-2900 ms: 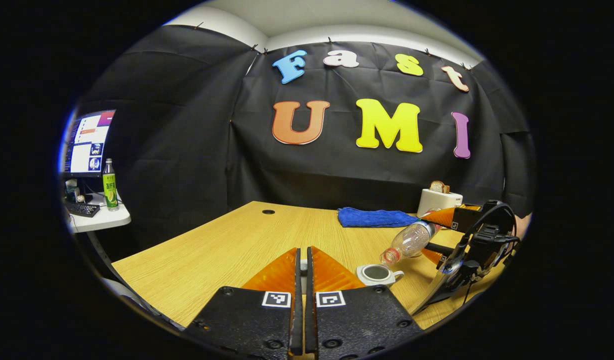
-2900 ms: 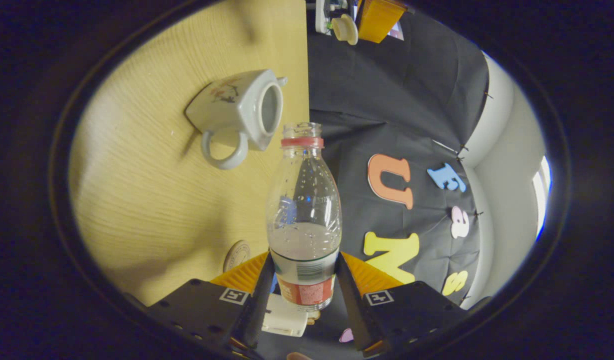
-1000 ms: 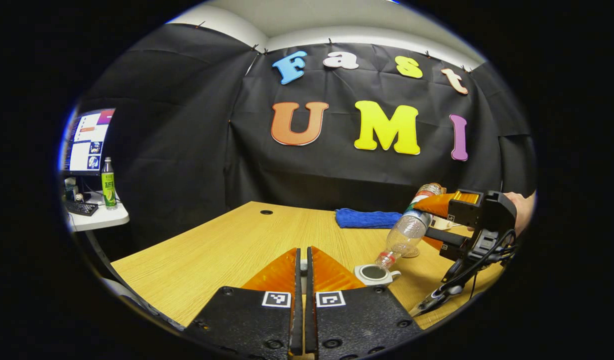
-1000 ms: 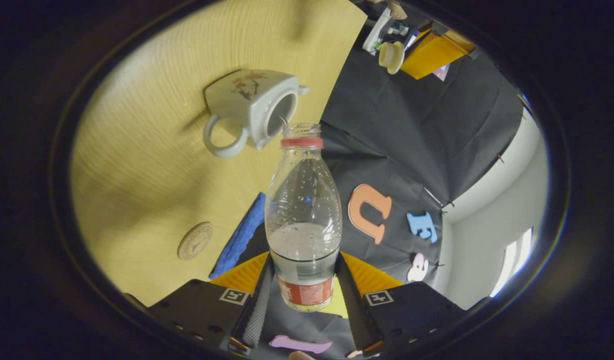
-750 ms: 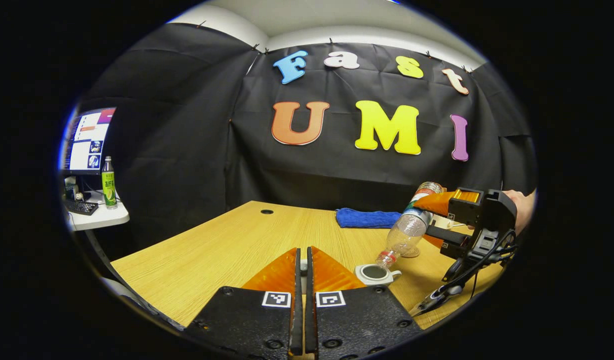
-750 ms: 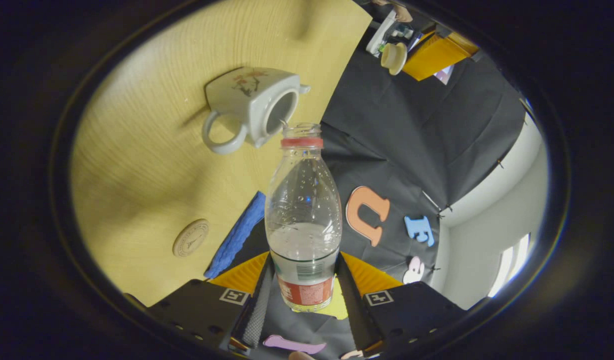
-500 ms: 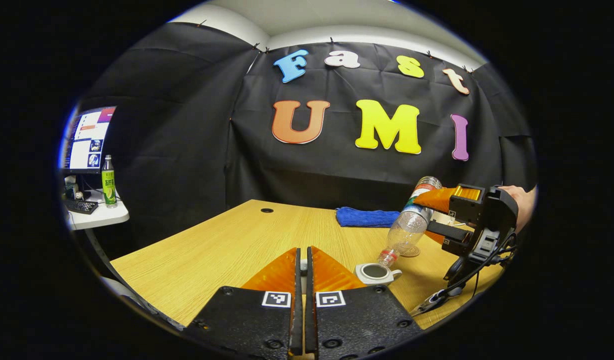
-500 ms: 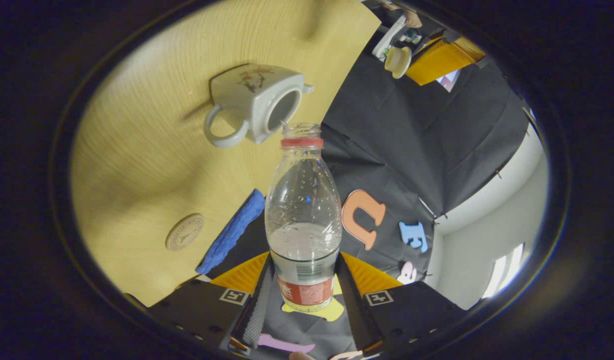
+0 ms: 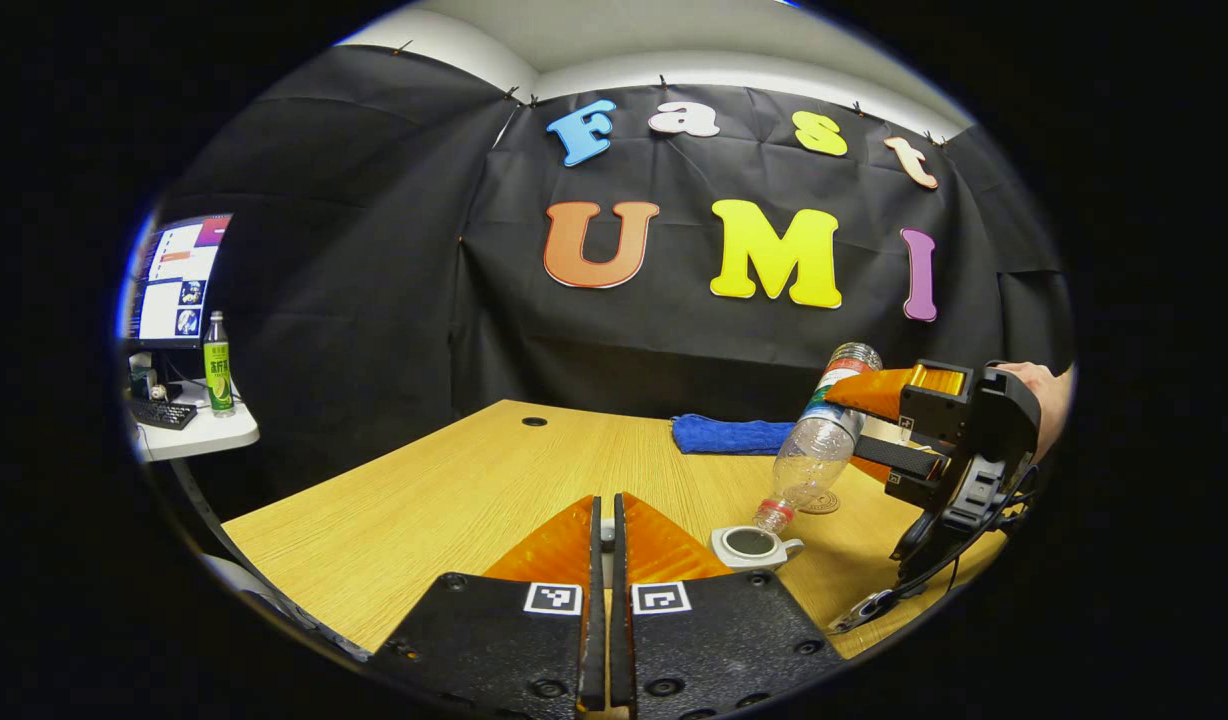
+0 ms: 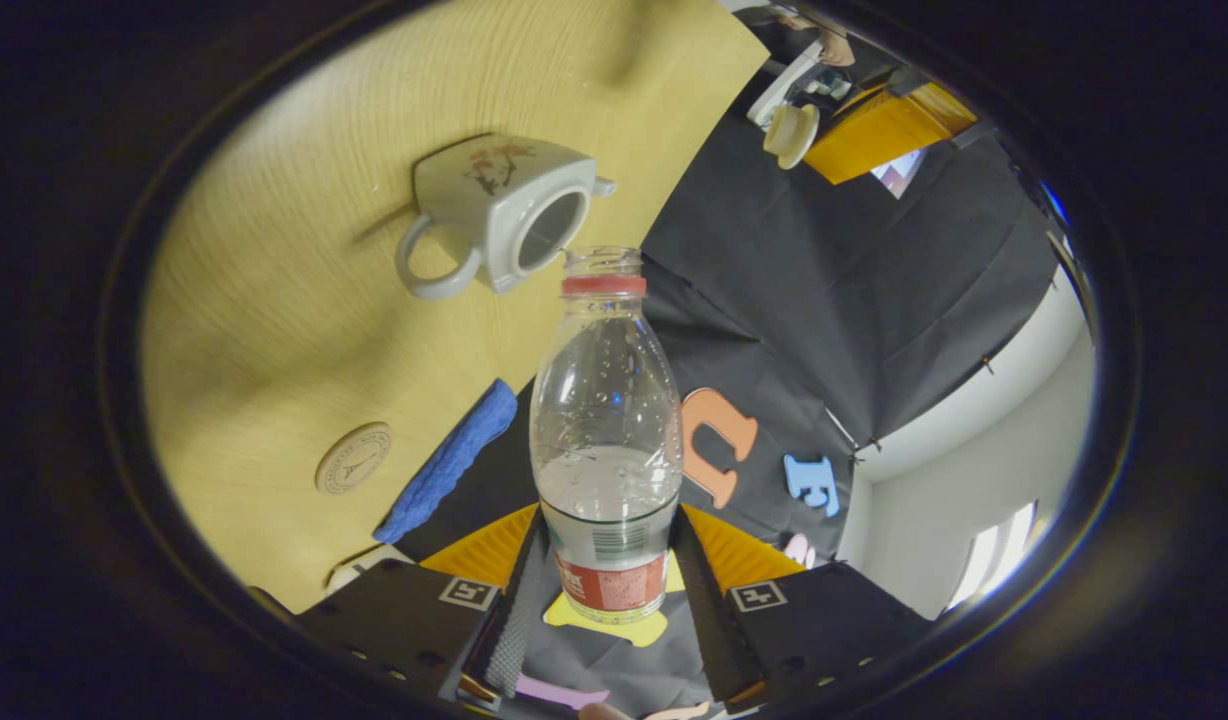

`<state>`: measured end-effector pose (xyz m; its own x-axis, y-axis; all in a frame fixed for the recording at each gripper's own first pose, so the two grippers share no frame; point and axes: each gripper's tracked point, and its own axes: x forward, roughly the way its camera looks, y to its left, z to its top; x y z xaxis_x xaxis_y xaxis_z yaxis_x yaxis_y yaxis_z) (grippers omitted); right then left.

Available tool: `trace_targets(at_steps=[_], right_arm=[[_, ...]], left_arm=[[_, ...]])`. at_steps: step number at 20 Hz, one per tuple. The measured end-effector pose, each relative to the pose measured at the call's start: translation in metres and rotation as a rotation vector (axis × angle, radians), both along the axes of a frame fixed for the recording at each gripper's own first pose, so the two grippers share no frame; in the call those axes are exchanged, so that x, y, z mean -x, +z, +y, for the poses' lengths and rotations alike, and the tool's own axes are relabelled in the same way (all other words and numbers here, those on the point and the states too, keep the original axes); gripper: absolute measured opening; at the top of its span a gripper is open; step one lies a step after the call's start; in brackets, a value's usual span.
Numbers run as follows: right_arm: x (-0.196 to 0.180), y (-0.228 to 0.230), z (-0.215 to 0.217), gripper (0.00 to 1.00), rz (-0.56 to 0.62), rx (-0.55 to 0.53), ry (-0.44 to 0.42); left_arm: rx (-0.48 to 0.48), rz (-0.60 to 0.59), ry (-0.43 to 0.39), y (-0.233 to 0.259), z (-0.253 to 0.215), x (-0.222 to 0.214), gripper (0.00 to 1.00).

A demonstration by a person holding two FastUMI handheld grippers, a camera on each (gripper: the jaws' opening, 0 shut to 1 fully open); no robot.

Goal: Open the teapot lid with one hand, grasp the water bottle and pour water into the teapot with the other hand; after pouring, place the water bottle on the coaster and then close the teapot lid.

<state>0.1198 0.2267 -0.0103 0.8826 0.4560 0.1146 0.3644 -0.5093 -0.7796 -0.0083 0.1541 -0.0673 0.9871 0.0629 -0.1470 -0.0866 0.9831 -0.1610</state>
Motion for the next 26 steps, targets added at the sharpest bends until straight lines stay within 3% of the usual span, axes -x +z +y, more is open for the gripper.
trace_targets(at_steps=[4, 11, 16, 20, 26], right_arm=[[-0.007, -0.002, -0.005, 0.69, 0.072, -0.082, -0.027], [-0.001, -0.050, -0.021, 0.69, 0.469, -0.479, -0.129], [0.018, -0.061, -0.036, 0.69, 0.753, -0.864, -0.197], [0.023, -0.038, -0.048, 0.69, 0.926, -1.266, -0.181], [-0.008, 0.020, -0.087, 0.70, 0.976, -1.718, -0.079]], left_arm=[[-0.007, -0.008, 0.003, 0.005, 0.000, 0.002, 0.04], [-0.023, -0.032, 0.021, 0.027, -0.001, 0.005, 0.04], [-0.049, -0.029, 0.008, 0.035, -0.017, 0.005, 0.04], [-0.067, -0.022, -0.009, 0.039, -0.030, -0.001, 0.04], [-0.099, -0.020, -0.032, 0.045, -0.045, -0.006, 0.04]])
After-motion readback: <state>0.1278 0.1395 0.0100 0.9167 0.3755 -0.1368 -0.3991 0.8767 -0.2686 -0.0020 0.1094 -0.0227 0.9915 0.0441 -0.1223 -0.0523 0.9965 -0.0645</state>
